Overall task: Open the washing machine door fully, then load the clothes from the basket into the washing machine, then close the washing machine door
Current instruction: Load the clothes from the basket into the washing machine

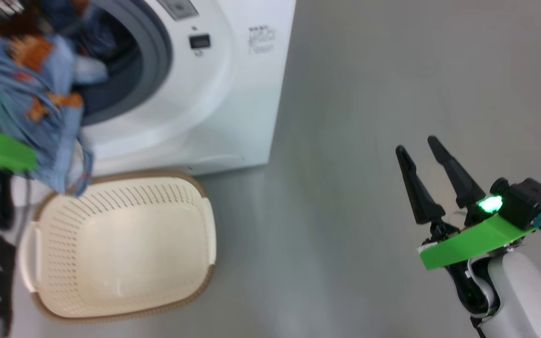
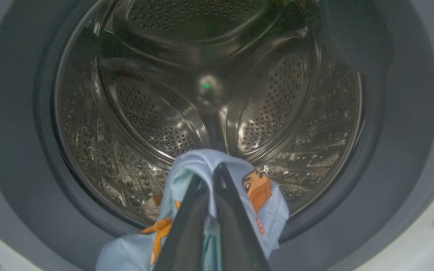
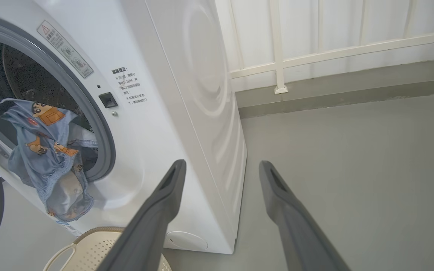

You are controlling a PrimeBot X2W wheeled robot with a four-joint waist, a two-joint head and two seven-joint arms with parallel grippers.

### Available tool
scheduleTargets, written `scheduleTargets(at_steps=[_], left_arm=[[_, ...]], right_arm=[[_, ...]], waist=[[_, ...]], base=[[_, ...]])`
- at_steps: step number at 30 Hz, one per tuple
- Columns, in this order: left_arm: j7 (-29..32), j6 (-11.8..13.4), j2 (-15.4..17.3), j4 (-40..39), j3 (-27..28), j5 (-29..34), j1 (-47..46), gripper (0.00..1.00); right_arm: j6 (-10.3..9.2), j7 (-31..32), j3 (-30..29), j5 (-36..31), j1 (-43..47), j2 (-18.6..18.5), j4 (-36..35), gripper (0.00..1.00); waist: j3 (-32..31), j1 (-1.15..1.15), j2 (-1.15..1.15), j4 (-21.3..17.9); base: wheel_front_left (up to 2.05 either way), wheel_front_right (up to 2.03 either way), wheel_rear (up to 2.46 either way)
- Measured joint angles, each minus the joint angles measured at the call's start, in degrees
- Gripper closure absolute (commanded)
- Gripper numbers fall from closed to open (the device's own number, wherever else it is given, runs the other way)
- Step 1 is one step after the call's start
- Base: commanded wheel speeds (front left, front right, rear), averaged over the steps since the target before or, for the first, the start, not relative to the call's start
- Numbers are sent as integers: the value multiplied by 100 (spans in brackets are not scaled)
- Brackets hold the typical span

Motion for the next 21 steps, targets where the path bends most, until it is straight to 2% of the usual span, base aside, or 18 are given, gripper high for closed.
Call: scheduleTargets(at_steps=[7, 21], left_arm=[[-99, -121, 198, 1224, 2, -12, -1274, 100], [-144, -175, 620, 2291, -285, 119, -3093, 100]], right_arm=[[0, 0, -49, -10, -263, 98, -90, 0], [0, 0, -31, -49, -609, 325, -213, 0]], waist=[[758, 0, 0, -270], [1865, 0, 0, -720]], base=[[0, 0, 0], [0, 0, 0]])
